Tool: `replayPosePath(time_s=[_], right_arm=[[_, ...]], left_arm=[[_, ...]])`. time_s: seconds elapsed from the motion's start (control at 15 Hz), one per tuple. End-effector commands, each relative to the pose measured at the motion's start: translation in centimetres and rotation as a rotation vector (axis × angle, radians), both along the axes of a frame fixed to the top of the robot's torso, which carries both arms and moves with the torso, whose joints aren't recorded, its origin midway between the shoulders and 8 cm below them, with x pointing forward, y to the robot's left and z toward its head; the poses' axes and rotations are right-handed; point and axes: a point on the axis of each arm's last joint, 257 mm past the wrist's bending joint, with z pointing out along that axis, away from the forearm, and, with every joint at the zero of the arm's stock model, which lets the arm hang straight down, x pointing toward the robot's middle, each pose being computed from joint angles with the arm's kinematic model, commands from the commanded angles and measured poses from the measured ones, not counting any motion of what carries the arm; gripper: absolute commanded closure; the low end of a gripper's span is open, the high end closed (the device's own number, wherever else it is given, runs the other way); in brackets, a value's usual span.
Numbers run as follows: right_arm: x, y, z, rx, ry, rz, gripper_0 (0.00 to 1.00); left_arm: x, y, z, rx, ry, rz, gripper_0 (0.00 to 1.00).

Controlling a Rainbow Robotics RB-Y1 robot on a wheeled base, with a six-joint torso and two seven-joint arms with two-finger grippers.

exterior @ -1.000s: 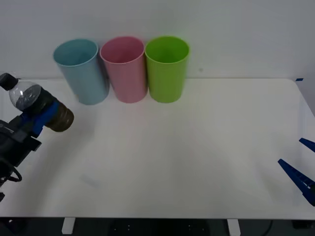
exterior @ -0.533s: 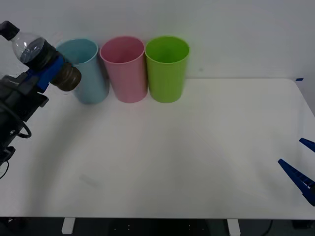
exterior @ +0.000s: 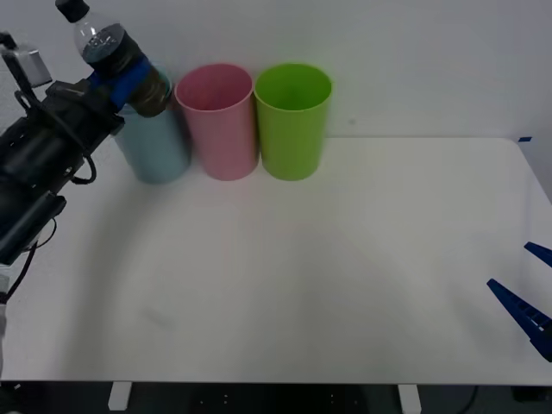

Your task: Grasp the object on the table and drop it into the matching bin: aluminum can to the light blue bin, PET bottle to the pink bin.

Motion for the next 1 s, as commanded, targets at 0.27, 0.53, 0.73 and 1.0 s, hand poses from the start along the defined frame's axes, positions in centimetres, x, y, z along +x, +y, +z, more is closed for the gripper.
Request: replayPosePath(time_s=[0.27, 0.53, 0.73, 1.0], right_arm=[[0.0, 0.0, 0.0, 0.000, 0.000, 0.000, 0.00], [0.0, 0.0, 0.0, 0.000, 0.000, 0.000, 0.00], [0.0, 0.0, 0.0, 0.000, 0.000, 0.000, 0.00], [0.0, 0.0, 0.0, 0.000, 0.000, 0.000, 0.00]], left_arm=[[6.8, -3.9, 0.3, 0.069, 0.042, 0.017, 1.00], [11.0, -6.3, 0.0, 0.154, 0.062, 0.065, 1.00], [13.6, -7.2, -0.3, 0.217, 0.075, 0.123, 1.00], [15.0, -8.6, -0.1, 0.241, 0.086, 0.151, 1.00]])
